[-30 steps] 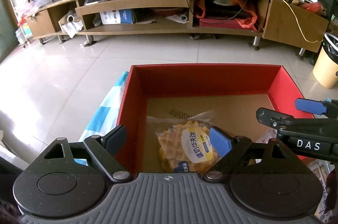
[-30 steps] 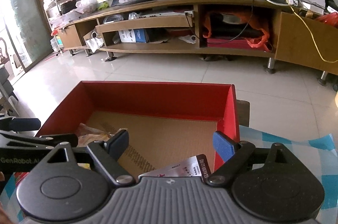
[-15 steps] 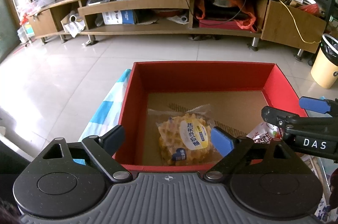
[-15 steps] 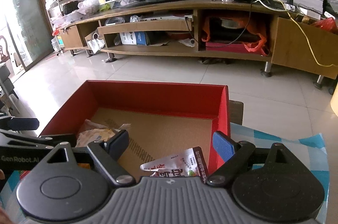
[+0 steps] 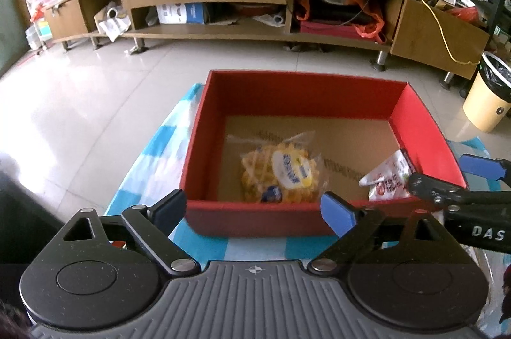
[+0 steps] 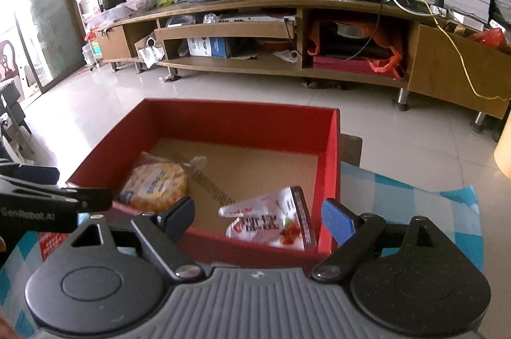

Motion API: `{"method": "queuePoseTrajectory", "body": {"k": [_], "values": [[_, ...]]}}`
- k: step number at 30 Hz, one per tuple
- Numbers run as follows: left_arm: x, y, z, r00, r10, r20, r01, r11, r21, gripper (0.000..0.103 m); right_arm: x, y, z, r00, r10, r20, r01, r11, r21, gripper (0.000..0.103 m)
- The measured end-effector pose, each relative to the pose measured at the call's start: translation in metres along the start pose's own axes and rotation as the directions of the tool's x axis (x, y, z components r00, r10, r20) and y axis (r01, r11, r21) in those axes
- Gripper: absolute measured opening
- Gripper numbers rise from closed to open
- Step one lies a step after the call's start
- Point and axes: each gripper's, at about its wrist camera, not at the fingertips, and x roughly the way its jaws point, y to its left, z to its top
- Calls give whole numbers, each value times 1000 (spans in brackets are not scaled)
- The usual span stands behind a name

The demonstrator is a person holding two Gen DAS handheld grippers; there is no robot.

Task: Organize snacks
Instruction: 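Move the left tool to the red sauce packet while the right tool approaches the HORSH toast bread pack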

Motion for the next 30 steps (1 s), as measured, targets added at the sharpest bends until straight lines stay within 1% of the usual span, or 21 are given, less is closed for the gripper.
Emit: {"method": "queuePoseTrajectory", "body": {"k": [8, 13, 15, 17, 21, 27, 30], "values": [[-9, 31, -19, 999, 12, -50, -15, 998, -60, 95, -16, -3, -15, 1000, -4, -18, 4, 1000, -4, 86], [-11, 53, -32, 995, 12, -104, -27, 990, -136, 96, -22, 1, -19, 1000, 4, -22, -5, 1000, -11, 86], [-10, 60, -37, 991, 26, -130, -47, 986, -160, 96, -23, 3, -21, 1000, 12, -24, -12, 1000, -12, 86], [-8, 65, -43, 985, 57, -163, -86, 980, -180, 97, -23, 5, -22, 999, 20, -27, -21, 1000, -17, 86], [1, 74, -53, 972, 40, -232, -100, 963, -252, 97, -23, 7, -23, 999, 28, -30, -29, 999, -28, 86], [22, 80, -51, 962, 35, -271, -125, 937, -326, 97, -24, 3, -23, 999, 31, -33, -32, 999, -27, 86], [32, 82, -51, 957, 64, -284, -163, 926, -341, 98, -22, 0, -25, 999, 25, -41, -26, 999, -29, 86]]}}
